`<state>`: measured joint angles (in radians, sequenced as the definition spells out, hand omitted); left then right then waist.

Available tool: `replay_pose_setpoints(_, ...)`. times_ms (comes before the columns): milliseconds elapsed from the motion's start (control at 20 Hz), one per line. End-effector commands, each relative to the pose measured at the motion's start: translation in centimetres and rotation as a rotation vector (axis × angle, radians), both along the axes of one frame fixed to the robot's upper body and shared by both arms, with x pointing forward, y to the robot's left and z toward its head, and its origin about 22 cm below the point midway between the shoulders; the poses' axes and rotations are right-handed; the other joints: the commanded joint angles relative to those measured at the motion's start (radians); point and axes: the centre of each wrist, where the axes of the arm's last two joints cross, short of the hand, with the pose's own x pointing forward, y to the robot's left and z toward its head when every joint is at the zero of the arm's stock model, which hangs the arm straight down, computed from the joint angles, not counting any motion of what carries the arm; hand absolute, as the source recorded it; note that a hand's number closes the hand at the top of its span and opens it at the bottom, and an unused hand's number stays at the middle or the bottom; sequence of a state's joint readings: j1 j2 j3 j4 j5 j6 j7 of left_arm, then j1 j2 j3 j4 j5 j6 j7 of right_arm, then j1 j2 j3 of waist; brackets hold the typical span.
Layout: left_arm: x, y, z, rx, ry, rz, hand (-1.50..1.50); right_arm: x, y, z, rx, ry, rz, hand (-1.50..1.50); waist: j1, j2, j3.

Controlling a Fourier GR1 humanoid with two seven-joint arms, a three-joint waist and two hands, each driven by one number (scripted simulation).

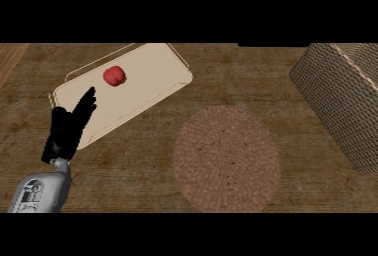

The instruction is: Pick the pear from the placemat and place it in the basket

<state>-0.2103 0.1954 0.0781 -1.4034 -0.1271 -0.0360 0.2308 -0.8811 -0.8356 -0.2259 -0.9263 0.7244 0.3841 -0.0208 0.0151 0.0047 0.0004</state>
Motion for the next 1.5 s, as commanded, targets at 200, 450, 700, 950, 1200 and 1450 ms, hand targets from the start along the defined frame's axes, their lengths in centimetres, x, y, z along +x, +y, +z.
replay_pose_setpoints(200,0.3,-2.7,0.3,0.006,-0.010,-0.005,0.00,1.0,-2.4,-4.4,0.229,0.107,-0.043,-1.50,-0.003,-0.002,0.000)
replay_pose_setpoints(450,0.1,-0.9,0.6,-0.008,-0.006,-0.022,0.00,0.9,-4.0,-6.1,0.289,0.050,-0.014,-1.50,0.003,0.000,0.000)
replay_pose_setpoints(700,-0.6,0.0,-0.3,-0.013,-0.007,-0.009,0.00,1.8,-3.2,-6.0,0.406,-0.121,-0.034,-1.50,0.009,0.000,0.000)
replay_pose_setpoints(950,-0.2,1.5,-0.7,0.014,-0.009,0.030,0.00,-0.6,-6.4,-5.8,0.457,-0.306,-0.149,-1.50,-0.011,-0.003,0.000)
replay_pose_setpoints(1200,0.8,-1.0,-0.5,0.007,-0.003,0.003,0.00,-3.8,-11.1,-3.6,0.541,-0.322,-0.301,-1.50,-0.001,0.003,0.001)
replay_pose_setpoints(1450,0.4,-1.1,0.3,-0.019,0.002,-0.011,0.00,-9.4,-16.4,-2.9,0.640,-0.335,-0.337,-1.50,0.000,0.002,0.002)
